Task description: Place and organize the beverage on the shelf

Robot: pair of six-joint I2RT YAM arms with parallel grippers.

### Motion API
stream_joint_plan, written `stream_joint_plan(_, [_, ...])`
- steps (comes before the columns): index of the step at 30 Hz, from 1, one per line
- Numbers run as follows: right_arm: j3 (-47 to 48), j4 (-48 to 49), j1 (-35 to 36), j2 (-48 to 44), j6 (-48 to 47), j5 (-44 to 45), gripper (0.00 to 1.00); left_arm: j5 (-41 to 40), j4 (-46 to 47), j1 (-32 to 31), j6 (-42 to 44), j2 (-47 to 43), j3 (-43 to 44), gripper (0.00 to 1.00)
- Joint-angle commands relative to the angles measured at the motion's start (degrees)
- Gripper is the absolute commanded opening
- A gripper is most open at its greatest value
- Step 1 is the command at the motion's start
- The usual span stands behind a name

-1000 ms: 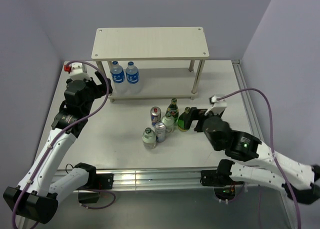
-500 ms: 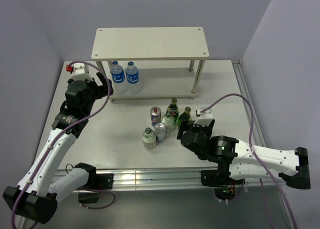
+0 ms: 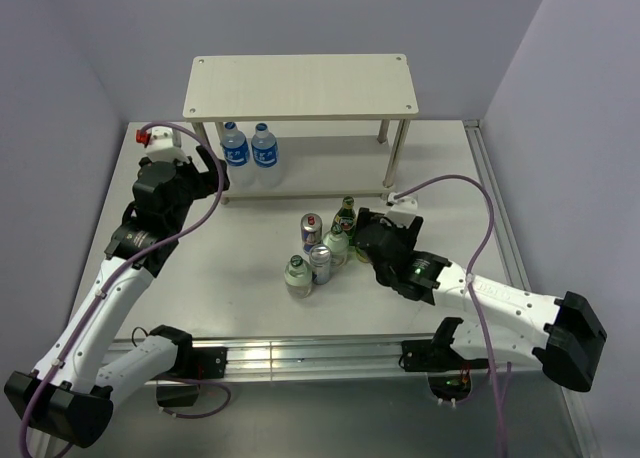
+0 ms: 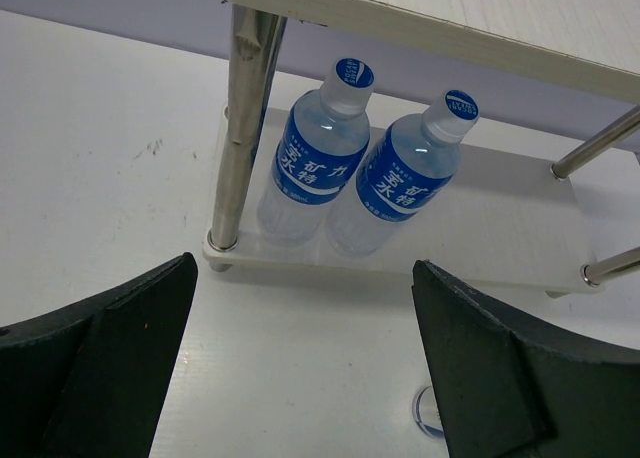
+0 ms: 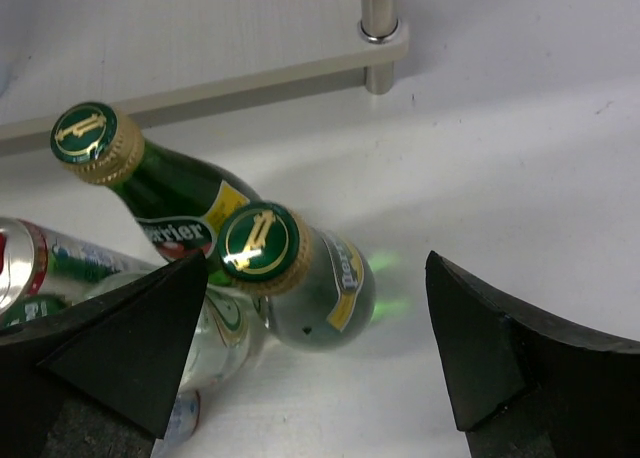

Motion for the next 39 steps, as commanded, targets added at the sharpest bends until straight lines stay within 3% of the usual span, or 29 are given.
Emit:
stream_joint_plan(1, [-0.6,9.0,-2.2,1.7,-4.3,-0.2,0.95,0.0,0.9,-0.4,1.6,-0.9,0.0,0.95])
stream_joint_plan(9, [-2.0,14.2,-6.8,4.5,-6.9,-2.0,0.82,0.1,0.8,-0.5,1.7,-0.8,0.0,0.95])
stream_joint_plan(18, [-2.2,18.5,-8.1,8.7,-7.4,-2.8,0.52,-0.4,0.7,-0.6,1.7,-0.6,0.0,0.95])
stream_joint_plan(20, [-2.1,19.0,-8.2,9.0,-7.9,-3.1,0.33,-0.4,0.7,-0.6,1.8,-0.8,0.0,0.95])
stream_joint_plan(22, [-1.8,18.6,-8.3,9.5,-7.7,-2.7,0.00,-0.4,0.8,-0.6,1.8,-0.8,-0.1,0.95])
stream_joint_plan(29, [0.5,14.9,-8.3,7.8,-8.0,0.1,0.00,-0.5,0.7,-0.8,1.9,-0.9,0.0,0.95])
stream_joint_plan(39, [9.7,13.0,-9.2,4.5,-15.4,4.5,0.00,-0.2,0.7,-0.9,1.9,-1.0,0.0,0.95])
